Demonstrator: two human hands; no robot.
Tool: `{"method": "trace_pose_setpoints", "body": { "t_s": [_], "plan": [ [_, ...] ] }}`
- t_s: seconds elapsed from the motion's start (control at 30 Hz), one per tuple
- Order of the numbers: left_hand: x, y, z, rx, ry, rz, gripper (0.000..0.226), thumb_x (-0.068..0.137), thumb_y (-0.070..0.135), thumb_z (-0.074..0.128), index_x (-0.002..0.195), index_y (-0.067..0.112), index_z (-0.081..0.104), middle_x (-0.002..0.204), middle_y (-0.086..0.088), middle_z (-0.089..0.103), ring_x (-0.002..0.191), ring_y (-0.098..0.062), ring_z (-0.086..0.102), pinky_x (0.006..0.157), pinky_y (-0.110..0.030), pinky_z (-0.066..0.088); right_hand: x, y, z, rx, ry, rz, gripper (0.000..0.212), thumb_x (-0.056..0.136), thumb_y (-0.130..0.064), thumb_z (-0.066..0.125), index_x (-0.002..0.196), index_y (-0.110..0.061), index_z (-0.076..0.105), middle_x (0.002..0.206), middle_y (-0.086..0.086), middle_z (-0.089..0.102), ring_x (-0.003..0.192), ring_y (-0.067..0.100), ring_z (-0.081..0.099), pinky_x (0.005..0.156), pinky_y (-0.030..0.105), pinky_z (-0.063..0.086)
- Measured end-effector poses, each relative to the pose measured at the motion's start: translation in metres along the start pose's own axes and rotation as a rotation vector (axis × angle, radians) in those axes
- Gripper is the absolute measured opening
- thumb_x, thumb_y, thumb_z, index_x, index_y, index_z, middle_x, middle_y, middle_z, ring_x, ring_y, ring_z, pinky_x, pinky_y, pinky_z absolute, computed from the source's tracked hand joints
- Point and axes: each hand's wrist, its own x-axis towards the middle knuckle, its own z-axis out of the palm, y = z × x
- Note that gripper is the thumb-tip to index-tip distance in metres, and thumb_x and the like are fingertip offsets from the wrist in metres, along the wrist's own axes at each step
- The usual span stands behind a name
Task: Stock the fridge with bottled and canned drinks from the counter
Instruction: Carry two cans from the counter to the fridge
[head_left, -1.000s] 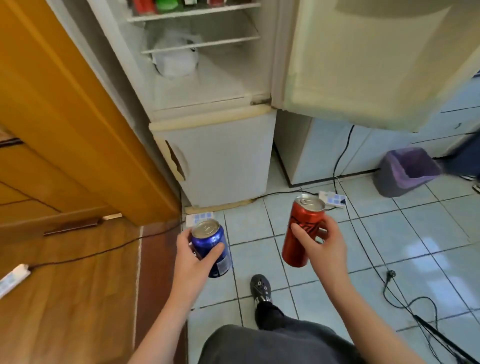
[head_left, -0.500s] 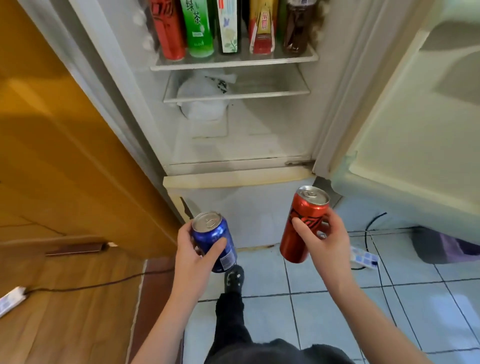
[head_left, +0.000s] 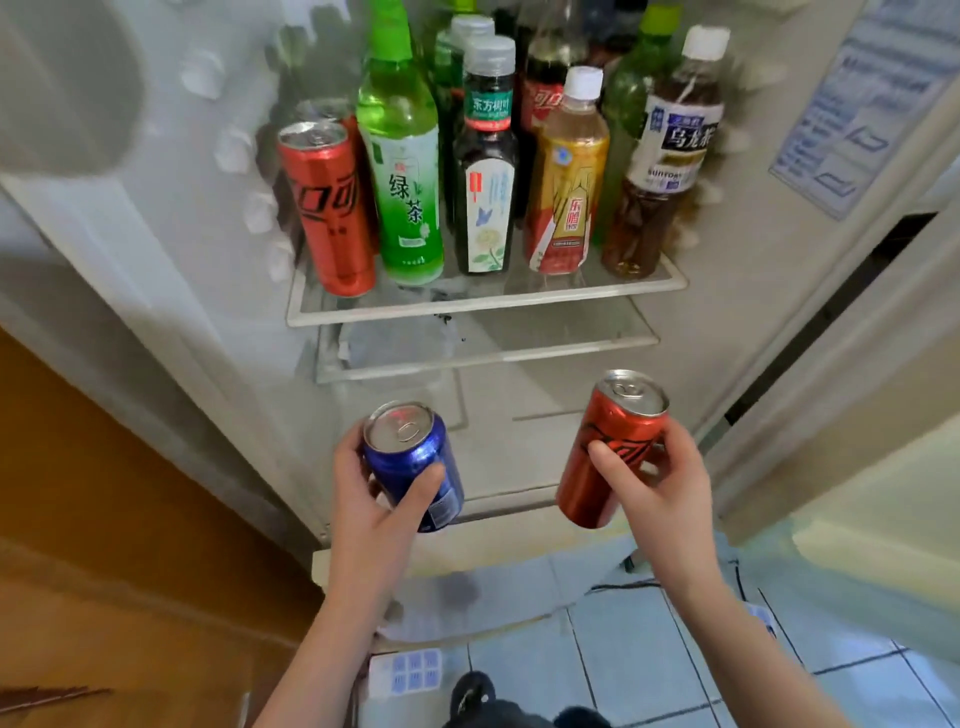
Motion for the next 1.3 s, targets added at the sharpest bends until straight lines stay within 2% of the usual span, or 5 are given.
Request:
{"method": "trace_pose_setpoints", "body": {
  "t_s": [0.37, 0.6, 0.87, 1.07, 1.3],
  "plan": [
    [0.079, 0.043, 0.002, -0.094, 0.056, 0.211, 0.062, 0.060, 0.044, 0.073, 0.115, 0.050, 0.045, 0.114, 0.028, 0.058, 0.108, 0.000, 0.057, 0.084, -0.013, 0.046, 0.070, -0.046, 0.046, 0.035, 0.004, -0.192, 0.027, 0.071, -0.049, 0.064, 0.097, -0.043, 0.058, 0.093, -0.024, 0.063, 0.091, 0.000, 0.059, 0.071, 0.008, 0.044],
    [0.114, 0.070, 0.008, -0.110, 0.092, 0.322, 0.061, 0.061, 0.041, 0.075, 0.115, 0.054, 0.048, 0.117, 0.025, 0.059, 0.111, -0.001, 0.058, 0.084, -0.012, 0.047, 0.115, -0.084, 0.066, 0.115, 0.047, -0.344, 0.020, 0.076, -0.045, 0.063, 0.094, -0.043, 0.055, 0.087, -0.022, 0.061, 0.083, 0.003, 0.057, 0.077, 0.031, 0.047],
    [0.145, 0.082, 0.034, -0.029, 0.130, 0.393, 0.064, 0.064, 0.042, 0.076, 0.120, 0.047, 0.045, 0.123, 0.021, 0.055, 0.119, -0.010, 0.054, 0.098, -0.033, 0.046, 0.152, -0.106, 0.093, -0.006, -0.001, -0.414, 0.044, 0.074, -0.049, 0.065, 0.107, -0.021, 0.059, 0.098, -0.010, 0.063, 0.091, 0.008, 0.059, 0.080, 0.035, 0.051],
    [0.154, 0.073, 0.041, 0.043, 0.146, 0.348, 0.071, 0.063, 0.046, 0.076, 0.127, 0.038, 0.045, 0.126, 0.021, 0.053, 0.122, -0.008, 0.052, 0.102, -0.044, 0.045, 0.159, -0.101, 0.103, -0.087, -0.021, -0.479, 0.035, 0.073, -0.056, 0.063, 0.104, -0.046, 0.049, 0.099, -0.035, 0.057, 0.093, -0.004, 0.056, 0.074, 0.023, 0.047],
    [0.153, 0.063, 0.042, 0.137, 0.184, 0.343, 0.074, 0.066, 0.050, 0.072, 0.132, 0.037, 0.041, 0.129, 0.022, 0.050, 0.123, 0.000, 0.048, 0.102, -0.029, 0.044, 0.162, -0.096, 0.102, -0.137, -0.053, -0.478, 0.071, 0.069, -0.058, 0.071, 0.129, -0.029, 0.045, 0.113, -0.030, 0.051, 0.107, -0.001, 0.052, 0.089, 0.018, 0.041]
  ]
}}
